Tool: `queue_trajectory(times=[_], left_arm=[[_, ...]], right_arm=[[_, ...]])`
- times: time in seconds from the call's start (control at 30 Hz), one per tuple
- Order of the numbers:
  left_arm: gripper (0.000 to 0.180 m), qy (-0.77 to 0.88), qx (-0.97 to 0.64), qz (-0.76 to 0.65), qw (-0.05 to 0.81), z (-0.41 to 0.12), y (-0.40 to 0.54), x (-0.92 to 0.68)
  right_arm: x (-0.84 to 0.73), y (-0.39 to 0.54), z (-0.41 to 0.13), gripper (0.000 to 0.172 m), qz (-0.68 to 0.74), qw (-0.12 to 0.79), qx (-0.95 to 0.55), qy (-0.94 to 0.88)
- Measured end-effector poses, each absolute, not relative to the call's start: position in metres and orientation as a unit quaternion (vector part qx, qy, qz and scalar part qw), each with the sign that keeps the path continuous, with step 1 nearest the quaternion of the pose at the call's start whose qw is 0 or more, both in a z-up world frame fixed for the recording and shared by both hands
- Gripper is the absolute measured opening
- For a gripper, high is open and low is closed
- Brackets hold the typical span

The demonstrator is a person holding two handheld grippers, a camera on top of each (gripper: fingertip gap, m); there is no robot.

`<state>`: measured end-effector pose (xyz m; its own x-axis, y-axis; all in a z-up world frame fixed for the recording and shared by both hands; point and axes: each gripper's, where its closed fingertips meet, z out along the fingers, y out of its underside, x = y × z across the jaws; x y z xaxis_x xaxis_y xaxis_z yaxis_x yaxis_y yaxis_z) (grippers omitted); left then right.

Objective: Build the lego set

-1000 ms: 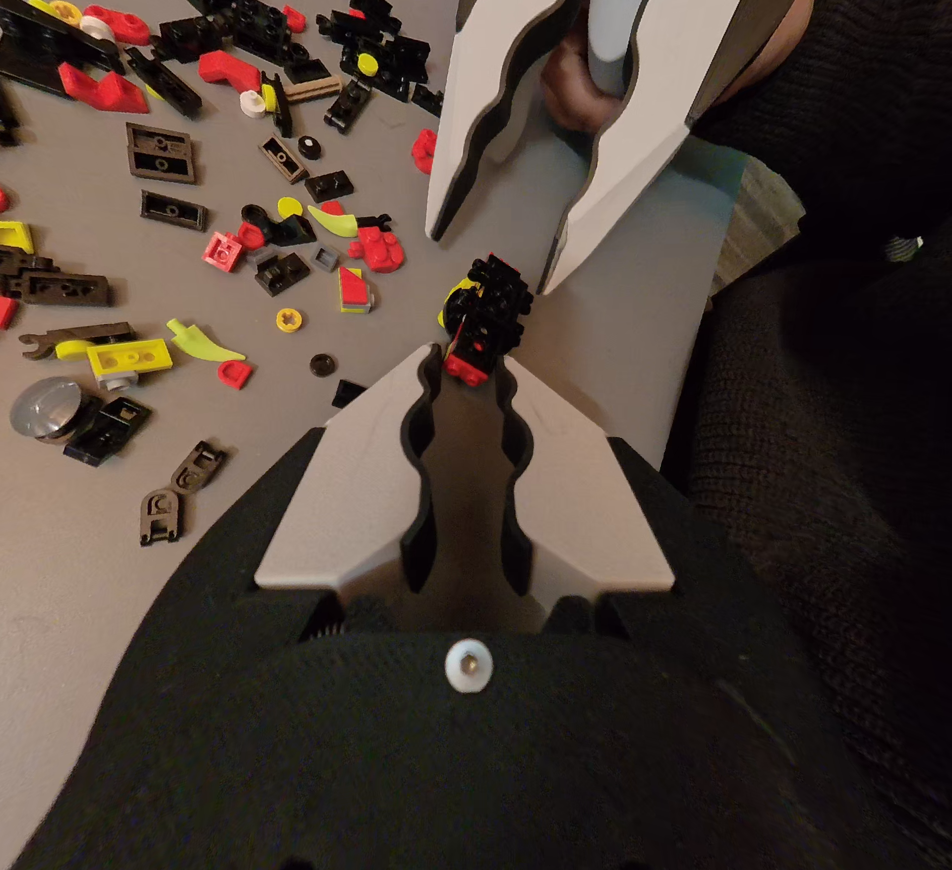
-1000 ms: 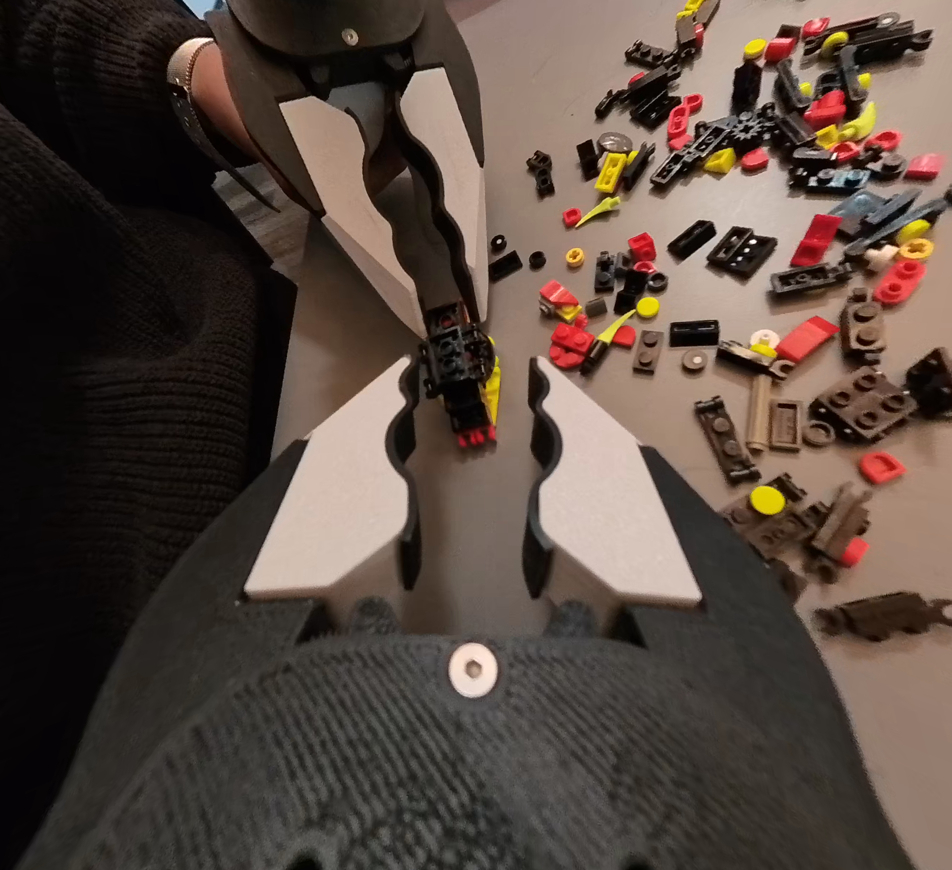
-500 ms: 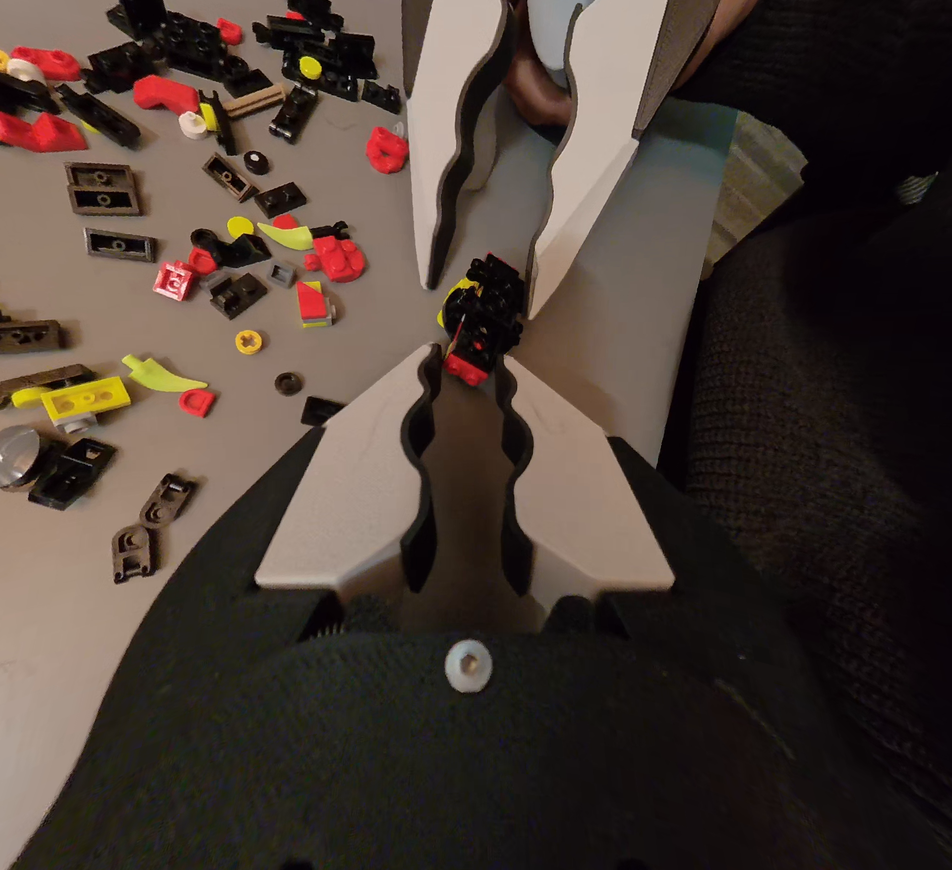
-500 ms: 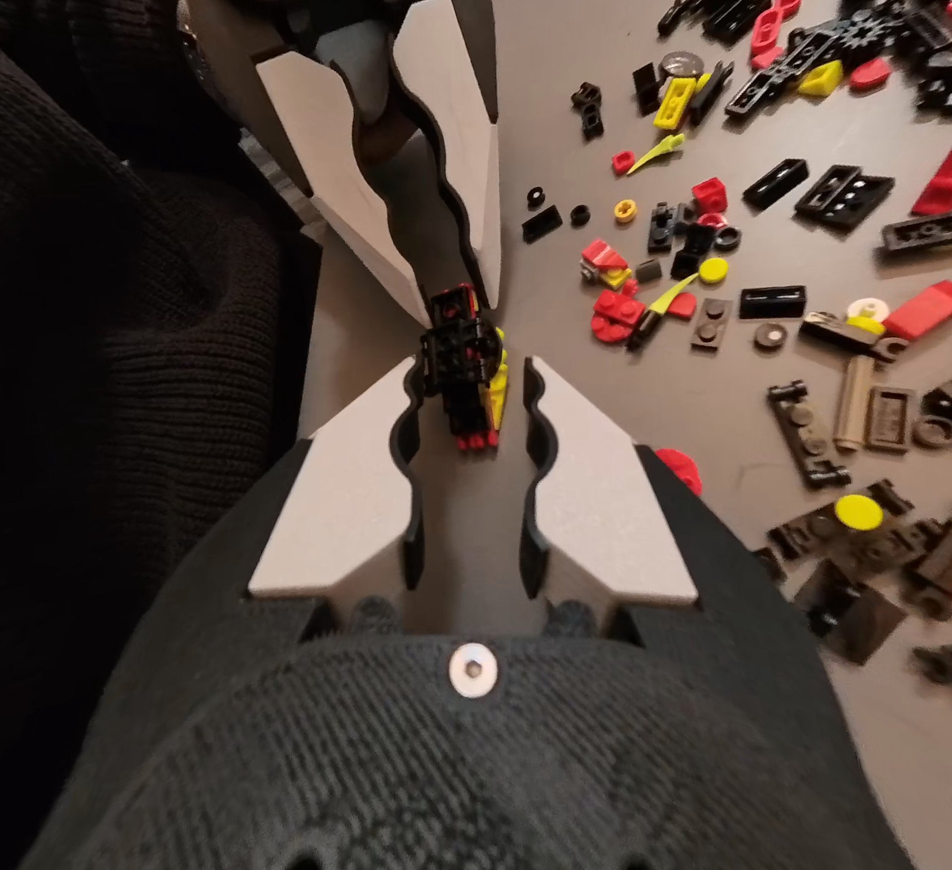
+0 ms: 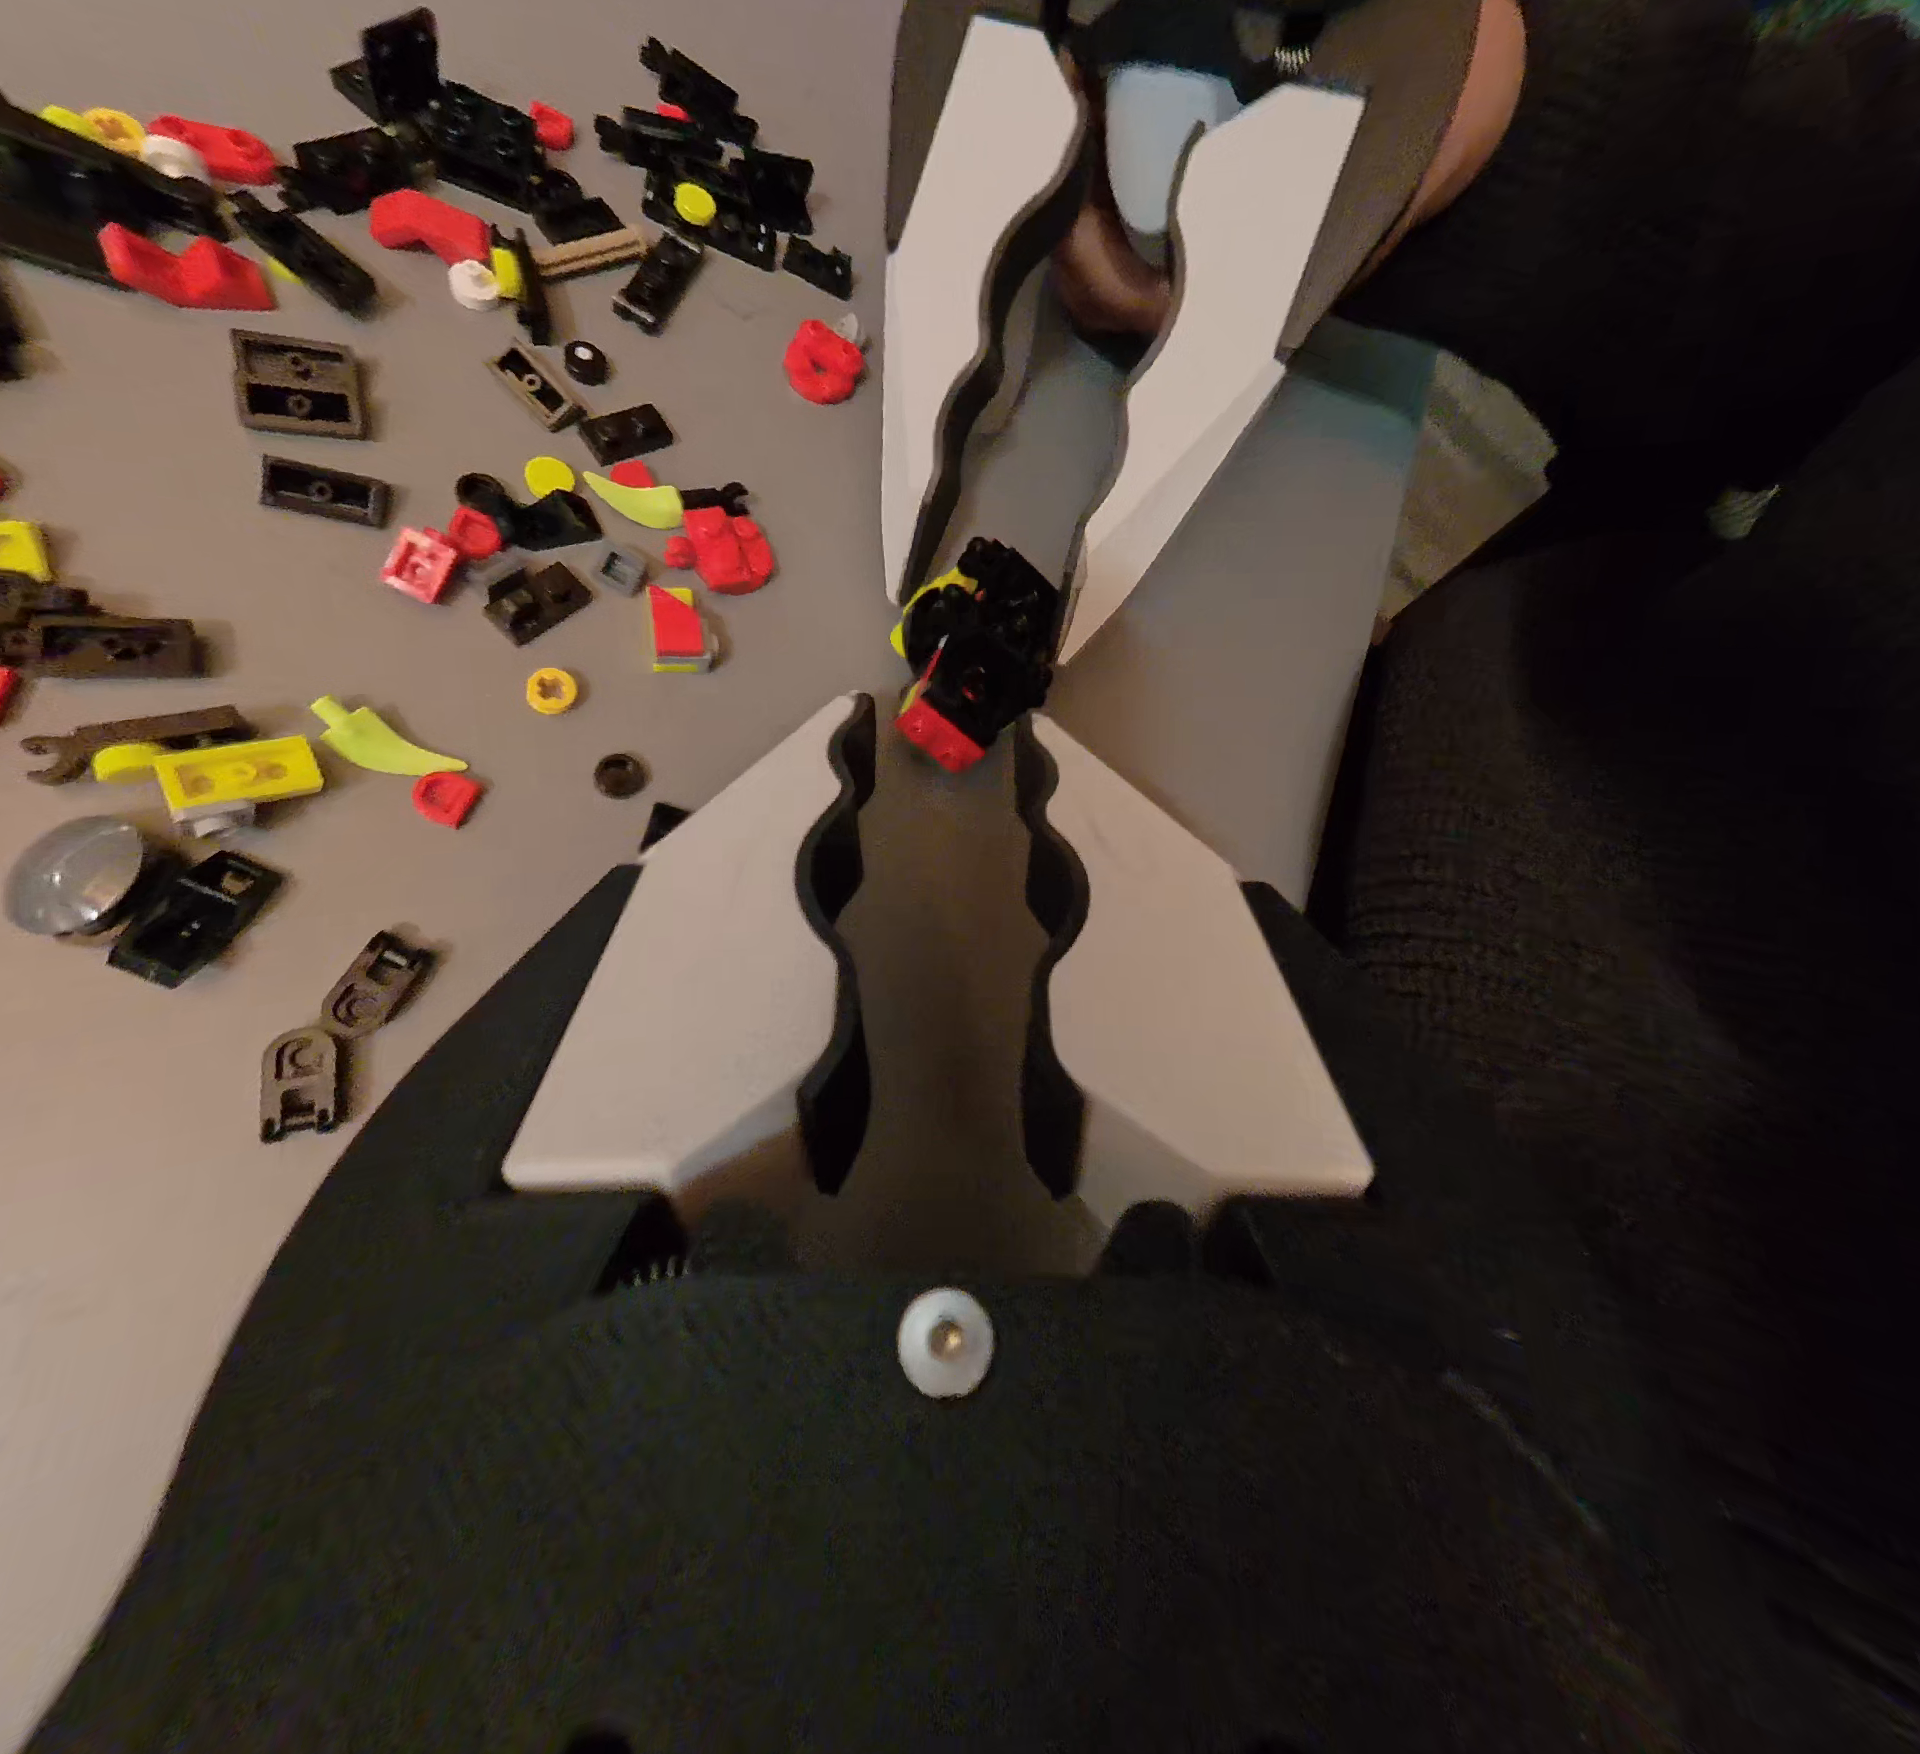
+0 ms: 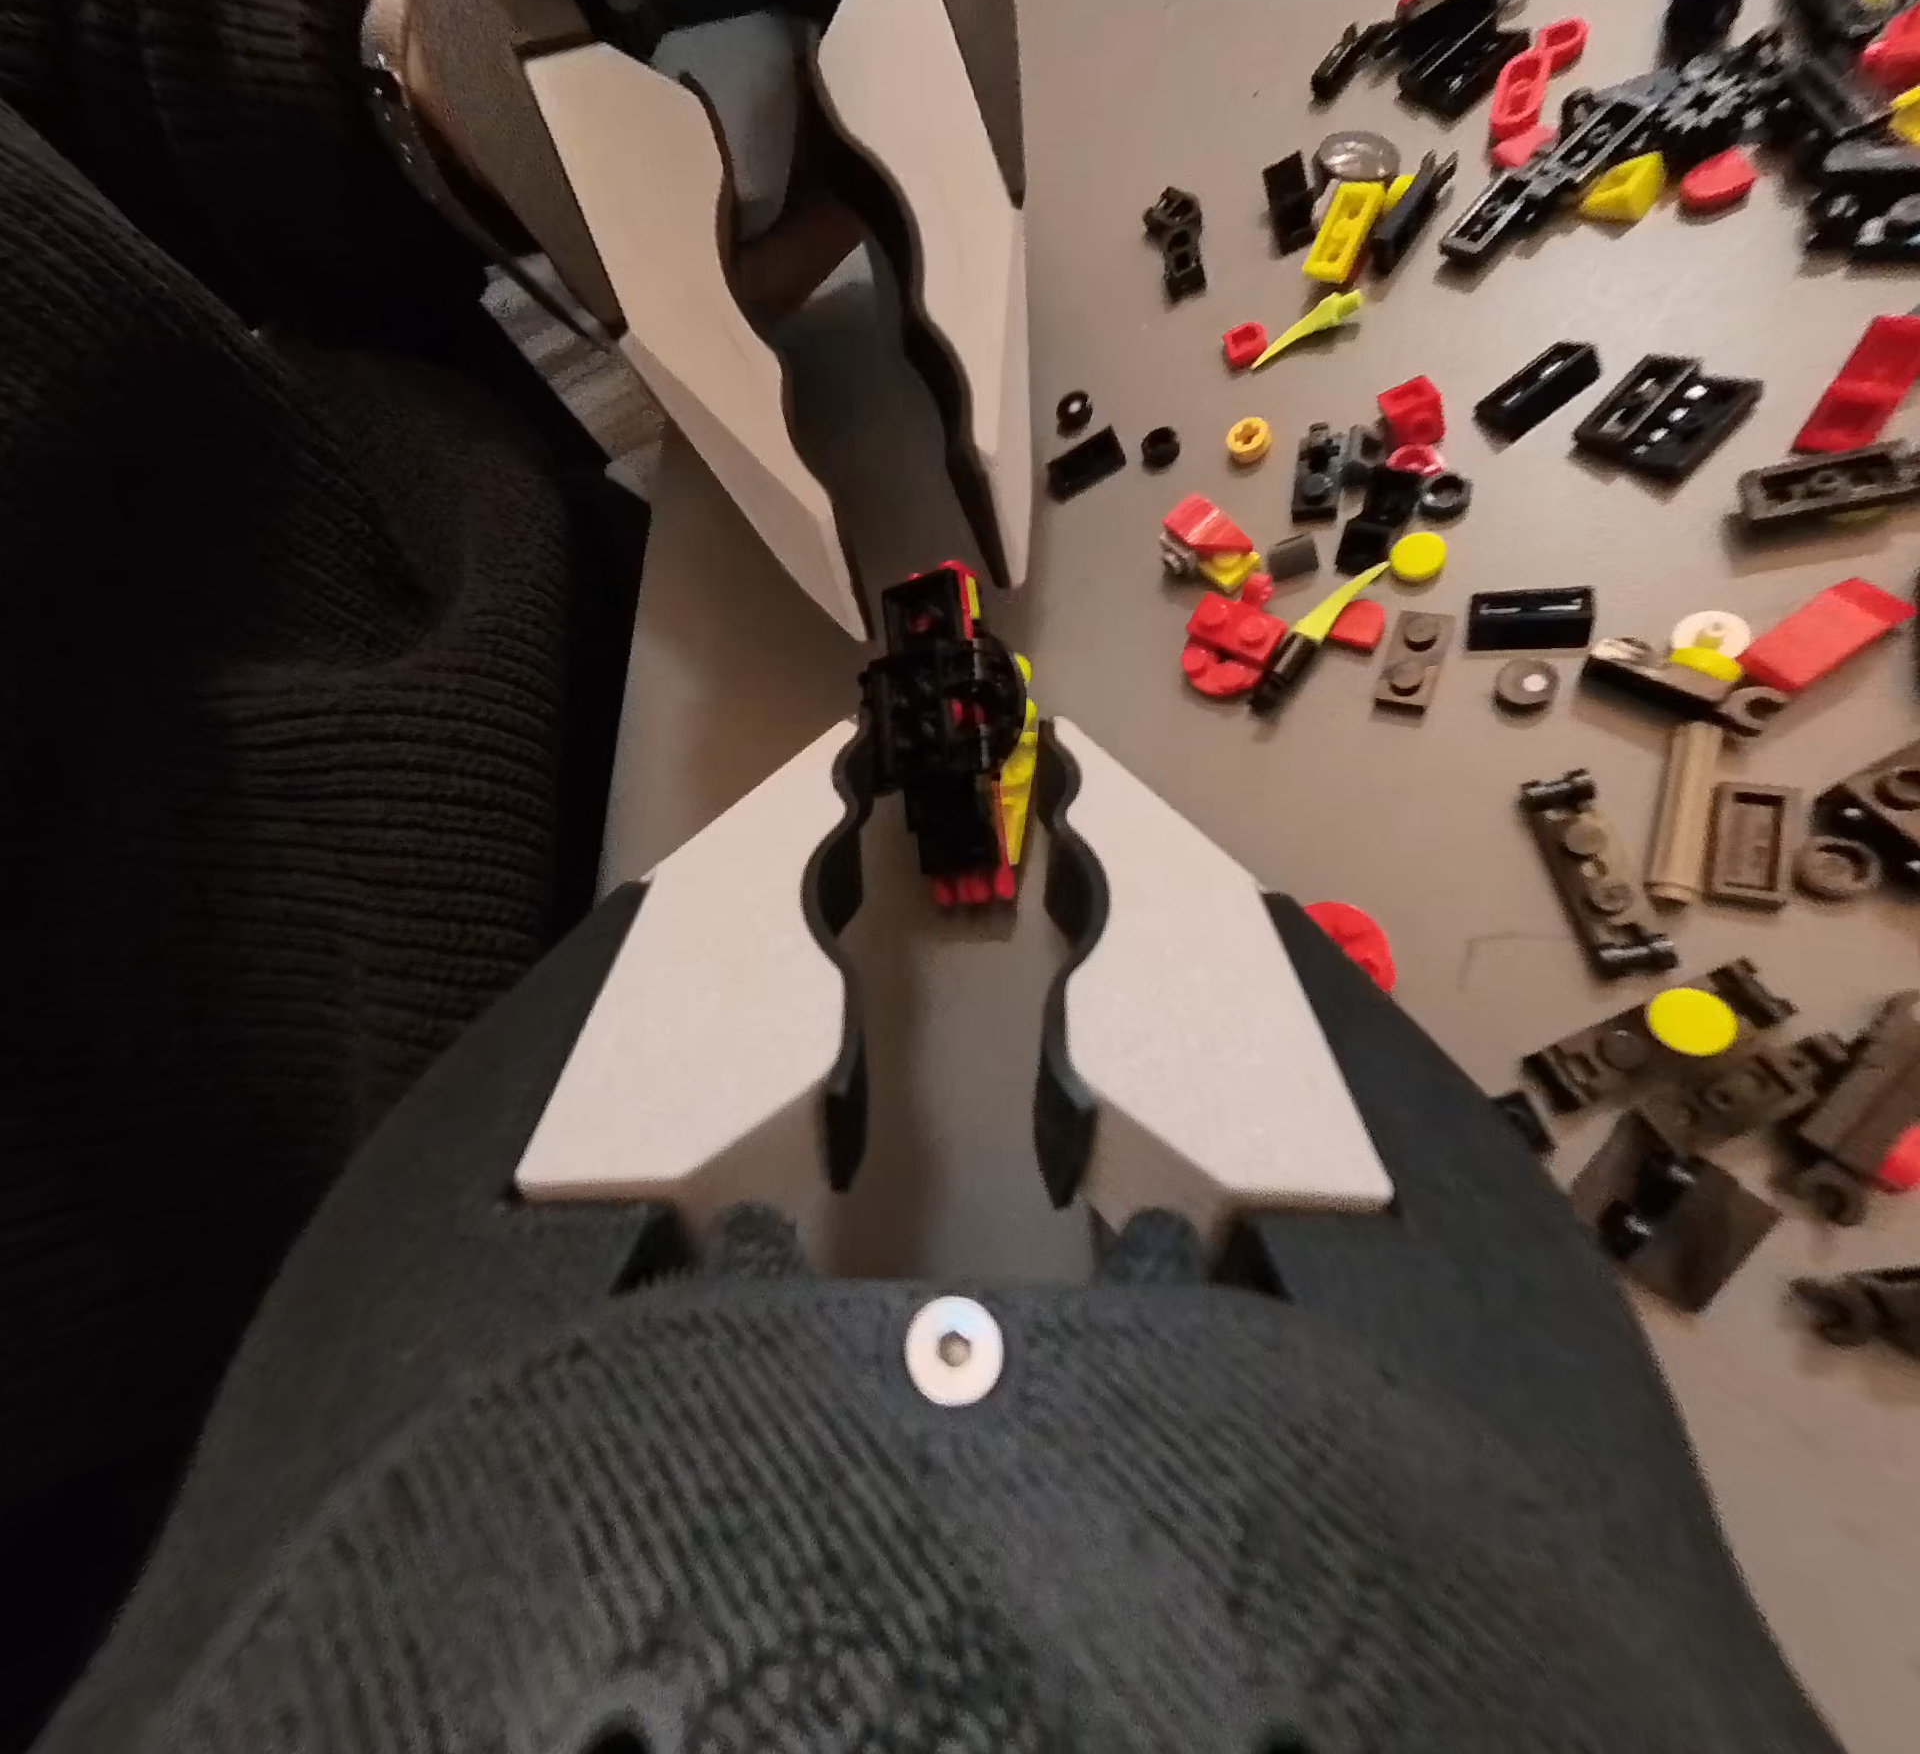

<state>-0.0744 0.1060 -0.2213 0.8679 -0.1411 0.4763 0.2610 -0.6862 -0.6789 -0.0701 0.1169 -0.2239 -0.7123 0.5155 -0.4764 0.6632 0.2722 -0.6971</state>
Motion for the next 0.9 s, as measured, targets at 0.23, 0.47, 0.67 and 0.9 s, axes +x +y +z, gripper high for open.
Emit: queue_trajectory(times=[0.23,0.47,0.67,0.9], left_arm=[[0.04,-0.123,-0.806,-0.386,0.432,-0.193,0.11,-0.08],[0.041,-0.16,-0.73,-0.489,0.449,-0.169,0.113,-0.077],[0.023,-0.144,-0.735,-0.478,0.458,-0.167,0.111,-0.077],[0.023,-0.114,-0.755,-0.437,0.475,-0.166,0.11,-0.078]], right_arm=[[-0.089,0.124,-0.192,0.03,-0.516,-0.047,0.328,0.79],[-0.09,0.115,-0.166,0.029,-0.503,-0.199,0.231,0.809],[-0.088,0.107,-0.168,0.03,-0.475,-0.24,0.193,0.824],[-0.089,0.107,-0.157,0.035,-0.511,-0.227,0.211,0.802]])
